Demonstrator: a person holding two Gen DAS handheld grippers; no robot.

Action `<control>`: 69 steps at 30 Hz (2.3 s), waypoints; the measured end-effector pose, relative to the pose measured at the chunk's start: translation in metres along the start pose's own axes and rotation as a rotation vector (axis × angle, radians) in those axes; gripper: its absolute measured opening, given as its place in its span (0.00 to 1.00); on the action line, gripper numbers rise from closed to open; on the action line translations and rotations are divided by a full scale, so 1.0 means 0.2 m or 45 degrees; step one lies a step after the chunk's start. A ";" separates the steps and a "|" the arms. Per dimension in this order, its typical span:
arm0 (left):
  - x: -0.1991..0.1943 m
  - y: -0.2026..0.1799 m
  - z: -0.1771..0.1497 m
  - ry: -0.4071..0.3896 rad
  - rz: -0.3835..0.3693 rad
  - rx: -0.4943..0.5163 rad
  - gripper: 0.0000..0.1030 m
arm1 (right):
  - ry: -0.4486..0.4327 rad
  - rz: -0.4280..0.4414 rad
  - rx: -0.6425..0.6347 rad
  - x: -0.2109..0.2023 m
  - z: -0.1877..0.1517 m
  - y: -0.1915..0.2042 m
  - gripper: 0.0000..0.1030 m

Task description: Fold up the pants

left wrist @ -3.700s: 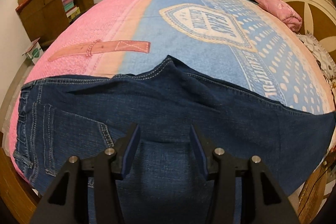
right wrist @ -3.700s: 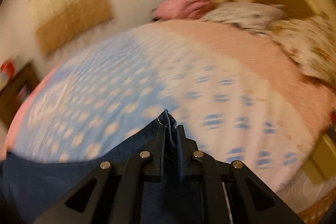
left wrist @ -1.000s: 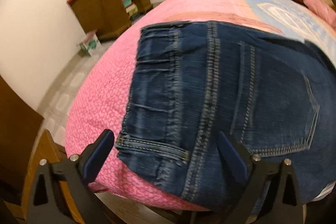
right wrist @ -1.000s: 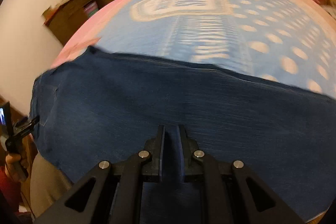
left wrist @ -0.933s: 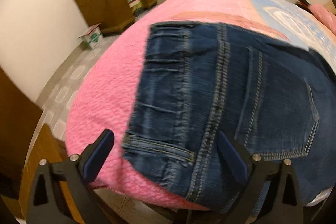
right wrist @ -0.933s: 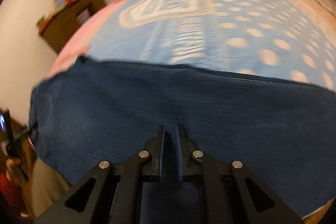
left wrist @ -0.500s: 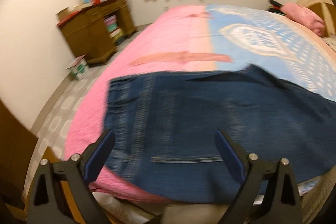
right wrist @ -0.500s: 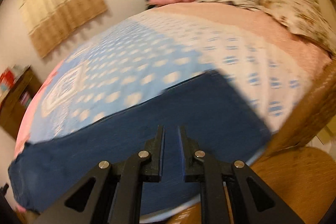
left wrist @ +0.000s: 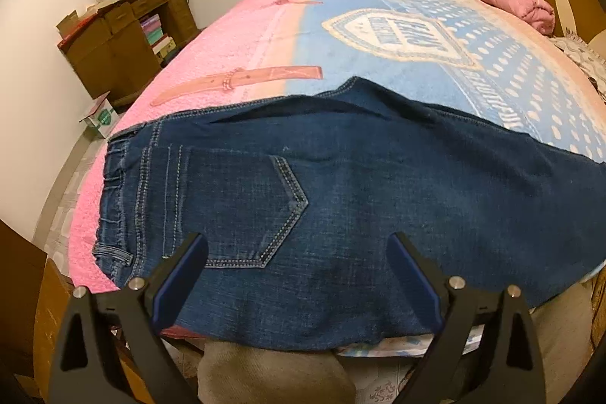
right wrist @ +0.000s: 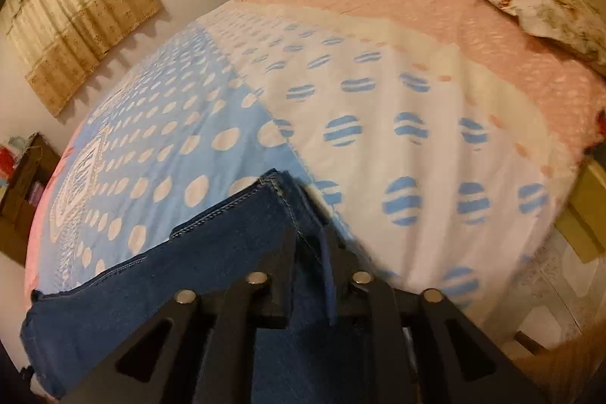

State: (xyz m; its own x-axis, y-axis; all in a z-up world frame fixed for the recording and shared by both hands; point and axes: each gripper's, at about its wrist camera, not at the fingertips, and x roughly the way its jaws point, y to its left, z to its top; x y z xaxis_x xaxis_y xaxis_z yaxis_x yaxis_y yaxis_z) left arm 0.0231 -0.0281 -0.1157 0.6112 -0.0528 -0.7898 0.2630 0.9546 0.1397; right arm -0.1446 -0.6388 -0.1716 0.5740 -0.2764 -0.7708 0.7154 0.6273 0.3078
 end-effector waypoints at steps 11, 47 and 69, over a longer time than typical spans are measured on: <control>0.01 -0.04 0.01 0.012 0.008 0.018 0.94 | 0.053 -0.095 -0.219 0.10 -0.04 0.10 0.58; -0.03 0.17 -0.06 -0.033 -0.117 -0.139 0.95 | 0.065 0.362 -0.515 -0.52 -0.31 1.36 0.10; 0.06 0.40 -0.23 -0.054 -0.157 -0.264 0.95 | 0.095 0.706 -0.743 -0.35 -1.44 2.29 0.50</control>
State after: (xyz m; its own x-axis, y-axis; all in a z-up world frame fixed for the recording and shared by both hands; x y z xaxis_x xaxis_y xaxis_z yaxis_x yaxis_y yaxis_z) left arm 0.0185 0.0617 -0.1416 0.6156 -0.1807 -0.7671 0.1810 0.9798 -0.0855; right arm 0.0290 -0.1226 -0.1373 0.7414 0.2228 -0.6331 -0.0005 0.9435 0.3314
